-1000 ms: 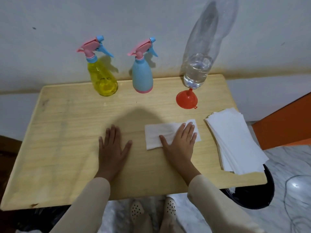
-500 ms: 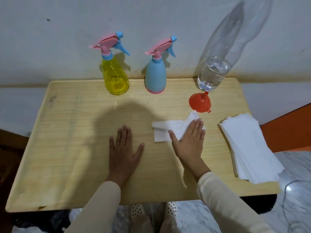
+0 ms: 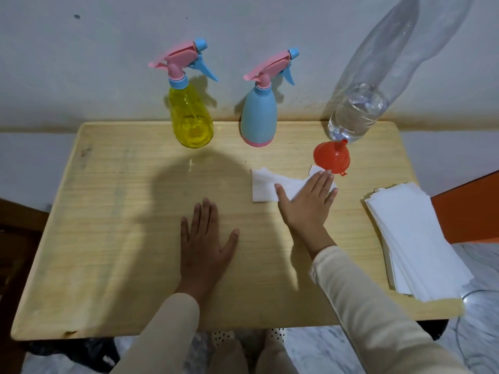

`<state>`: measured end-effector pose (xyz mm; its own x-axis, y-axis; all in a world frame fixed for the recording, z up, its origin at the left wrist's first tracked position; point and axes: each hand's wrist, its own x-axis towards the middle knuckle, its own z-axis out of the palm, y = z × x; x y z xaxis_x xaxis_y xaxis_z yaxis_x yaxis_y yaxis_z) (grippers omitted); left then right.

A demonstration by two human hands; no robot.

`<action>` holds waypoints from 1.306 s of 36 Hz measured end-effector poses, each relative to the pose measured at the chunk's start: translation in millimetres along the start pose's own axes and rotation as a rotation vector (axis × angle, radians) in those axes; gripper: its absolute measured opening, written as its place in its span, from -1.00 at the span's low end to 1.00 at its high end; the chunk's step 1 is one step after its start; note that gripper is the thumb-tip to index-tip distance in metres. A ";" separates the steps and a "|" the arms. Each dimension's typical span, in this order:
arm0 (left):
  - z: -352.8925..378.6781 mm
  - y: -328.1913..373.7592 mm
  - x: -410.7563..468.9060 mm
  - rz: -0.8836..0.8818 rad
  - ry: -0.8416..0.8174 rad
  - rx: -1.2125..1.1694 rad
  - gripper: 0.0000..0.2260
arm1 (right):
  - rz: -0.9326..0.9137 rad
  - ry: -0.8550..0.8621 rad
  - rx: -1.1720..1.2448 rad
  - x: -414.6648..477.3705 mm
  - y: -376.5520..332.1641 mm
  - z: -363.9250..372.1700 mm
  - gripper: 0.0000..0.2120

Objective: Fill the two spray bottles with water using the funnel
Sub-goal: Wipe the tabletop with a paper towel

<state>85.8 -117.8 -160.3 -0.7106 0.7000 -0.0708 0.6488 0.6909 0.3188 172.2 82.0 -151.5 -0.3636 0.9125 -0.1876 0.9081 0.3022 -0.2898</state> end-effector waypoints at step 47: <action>6.5 -3.0 2.0 -0.018 0.059 -0.006 -0.31 | -0.560 -0.129 -0.155 41.5 -51.9 9.2 -0.18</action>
<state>84.3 -117.3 -167.5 -0.7369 0.6756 -0.0209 0.6344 0.7019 0.3239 108.0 101.6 -152.9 -0.8093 0.5649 -0.1609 0.5873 0.7732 -0.2392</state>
